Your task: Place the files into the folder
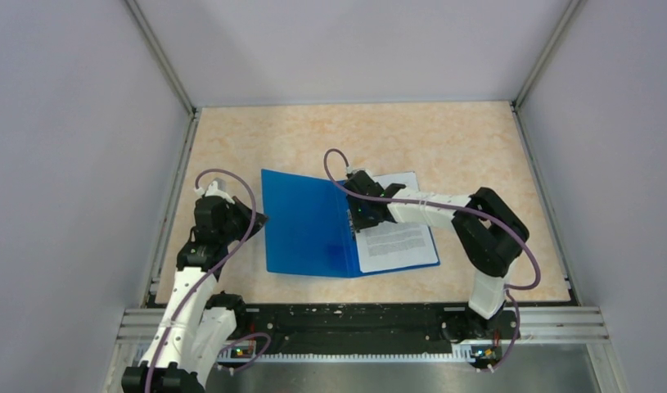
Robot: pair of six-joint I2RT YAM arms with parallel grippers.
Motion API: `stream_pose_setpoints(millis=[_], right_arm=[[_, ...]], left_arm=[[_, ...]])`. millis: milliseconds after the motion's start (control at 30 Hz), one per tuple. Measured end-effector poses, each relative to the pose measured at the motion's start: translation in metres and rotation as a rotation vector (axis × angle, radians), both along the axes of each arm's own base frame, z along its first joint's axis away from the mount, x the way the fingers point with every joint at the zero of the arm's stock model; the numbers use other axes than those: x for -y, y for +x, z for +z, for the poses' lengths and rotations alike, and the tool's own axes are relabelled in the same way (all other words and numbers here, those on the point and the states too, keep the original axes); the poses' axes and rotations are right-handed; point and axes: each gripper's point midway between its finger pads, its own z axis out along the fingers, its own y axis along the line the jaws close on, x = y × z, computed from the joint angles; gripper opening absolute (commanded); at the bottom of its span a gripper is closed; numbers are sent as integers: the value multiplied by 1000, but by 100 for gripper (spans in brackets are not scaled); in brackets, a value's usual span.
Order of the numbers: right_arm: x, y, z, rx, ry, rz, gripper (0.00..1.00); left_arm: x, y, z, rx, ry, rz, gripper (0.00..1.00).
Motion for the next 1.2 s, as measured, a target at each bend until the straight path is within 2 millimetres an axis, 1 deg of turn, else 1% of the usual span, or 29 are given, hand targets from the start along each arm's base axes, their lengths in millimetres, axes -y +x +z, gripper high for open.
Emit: stream_pose_setpoints(millis=[33, 133, 267, 367, 433, 533, 600, 667, 700, 733, 800, 867, 900, 933, 967, 1033, 1100, 1167, 1200], right_arm=[[0, -1, -1, -4, -1, 1, 32], [2, -5, -1, -9, 1, 4, 35], [1, -5, 9, 7, 19, 6, 36], [-1, -4, 22, 30, 44, 7, 37], [-2, -3, 32, 47, 63, 7, 39], [-2, -1, 50, 82, 91, 3, 41], [1, 1, 62, 110, 100, -7, 41], [8, 4, 72, 136, 109, -28, 41], [13, 4, 73, 143, 109, -37, 41], [20, 5, 74, 146, 108, -52, 41], [43, 8, 70, 145, 95, -101, 41], [70, 13, 63, 140, 72, -166, 41], [92, 10, 55, 132, 46, -212, 41], [100, 12, 54, 130, 38, -235, 41], [114, 11, 50, 128, 26, -268, 41], [138, 4, 43, 127, 10, -323, 41], [159, -8, 38, 129, 1, -367, 41], [174, -18, 36, 136, 3, -398, 42], [179, -23, 34, 137, 2, -410, 44]], left_arm=[[0, 0, 0, 0, 1, -1, 0], [0, 0, 0, 0, 5, 0, 0], [-1, 0, 0, 1, 9, -2, 0], [-1, 0, -1, 2, 15, -3, 0], [-1, 0, -1, 2, 17, -3, 0], [-2, 0, -2, 0, 19, -1, 0], [-2, 0, -2, -2, 20, 0, 0], [-2, 1, -3, -6, 22, 0, 0], [-2, 1, -3, -7, 22, -1, 0], [-2, 1, -3, -7, 23, -1, 0], [-2, 1, -2, -5, 23, -2, 0], [-1, 1, -1, -5, 23, -3, 0], [-1, 1, -1, -4, 22, -3, 0], [-1, 1, -1, -3, 22, -3, 0], [-1, 1, -1, -3, 22, -4, 0], [-1, 1, 0, -2, 22, -4, 0], [-1, 2, 0, 0, 22, -6, 0], [-1, 2, 1, 0, 22, -6, 0], [-1, 2, 1, 0, 22, -6, 0]])
